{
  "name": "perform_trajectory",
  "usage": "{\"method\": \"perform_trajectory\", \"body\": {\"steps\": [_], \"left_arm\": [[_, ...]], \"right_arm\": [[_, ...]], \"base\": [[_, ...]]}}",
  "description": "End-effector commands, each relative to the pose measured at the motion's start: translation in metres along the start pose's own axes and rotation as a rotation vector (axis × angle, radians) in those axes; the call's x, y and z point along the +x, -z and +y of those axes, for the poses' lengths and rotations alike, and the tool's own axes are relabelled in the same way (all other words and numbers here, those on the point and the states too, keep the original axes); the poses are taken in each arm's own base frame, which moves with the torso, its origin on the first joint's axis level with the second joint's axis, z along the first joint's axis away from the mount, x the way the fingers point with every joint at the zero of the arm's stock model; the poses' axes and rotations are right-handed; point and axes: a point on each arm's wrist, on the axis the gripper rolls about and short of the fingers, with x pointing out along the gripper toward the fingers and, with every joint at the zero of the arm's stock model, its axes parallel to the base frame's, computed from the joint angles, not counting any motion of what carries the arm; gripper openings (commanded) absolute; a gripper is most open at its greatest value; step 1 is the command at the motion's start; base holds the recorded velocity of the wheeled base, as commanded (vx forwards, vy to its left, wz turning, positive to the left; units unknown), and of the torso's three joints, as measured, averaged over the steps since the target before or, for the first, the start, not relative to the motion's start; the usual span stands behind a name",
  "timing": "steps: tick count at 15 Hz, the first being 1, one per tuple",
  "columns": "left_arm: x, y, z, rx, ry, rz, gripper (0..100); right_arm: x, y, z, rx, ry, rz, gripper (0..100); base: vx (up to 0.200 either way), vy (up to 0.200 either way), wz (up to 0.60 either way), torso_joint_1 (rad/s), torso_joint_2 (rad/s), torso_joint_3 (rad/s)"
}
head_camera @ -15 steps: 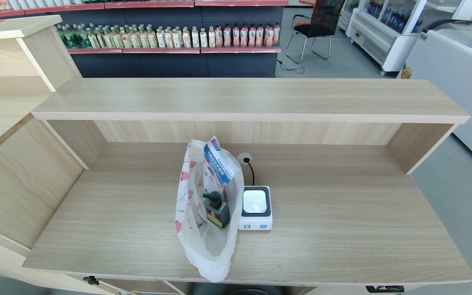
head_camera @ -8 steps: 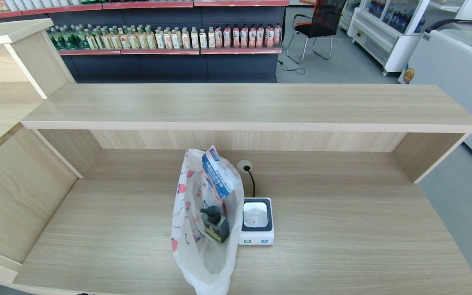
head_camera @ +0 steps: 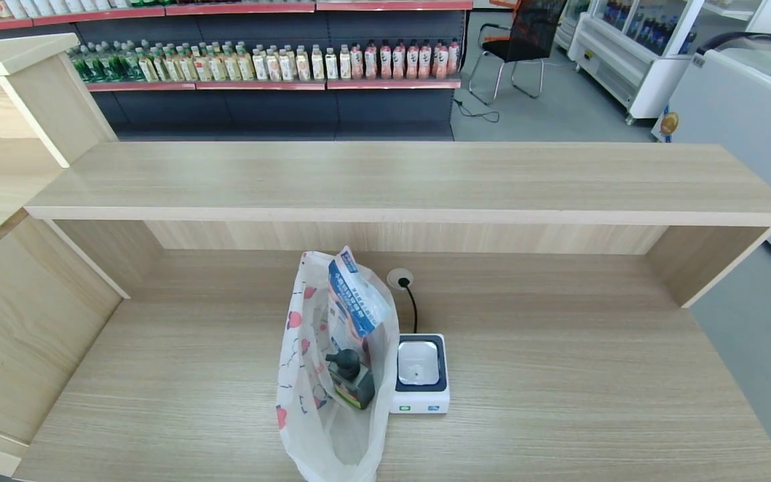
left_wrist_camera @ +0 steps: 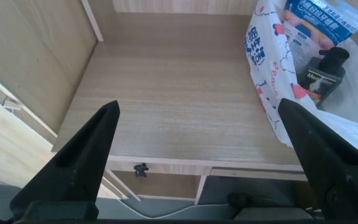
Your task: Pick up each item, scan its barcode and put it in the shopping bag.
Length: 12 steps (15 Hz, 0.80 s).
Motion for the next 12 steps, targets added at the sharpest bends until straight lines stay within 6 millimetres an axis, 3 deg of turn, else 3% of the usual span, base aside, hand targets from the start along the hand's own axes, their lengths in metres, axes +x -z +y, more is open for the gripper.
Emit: {"method": "perform_trajectory", "body": {"steps": [1, 12], "left_arm": [[-0.0001, 0.0001, 0.0, 0.0, -0.001, -0.001, 100], [-0.0001, 0.0001, 0.0, 0.0, -0.001, -0.001, 100]], "right_arm": [[0.0002, 0.0, 0.0, -0.001, 0.0, 0.003, 0], [0.0002, 0.0, 0.0, 0.001, 0.0, 0.003, 0]], "base": [[0.0, 0.0, 0.0, 0.0, 0.0, 0.0], [0.0, 0.0, 0.0, 0.0, 0.0, 0.0]]}}
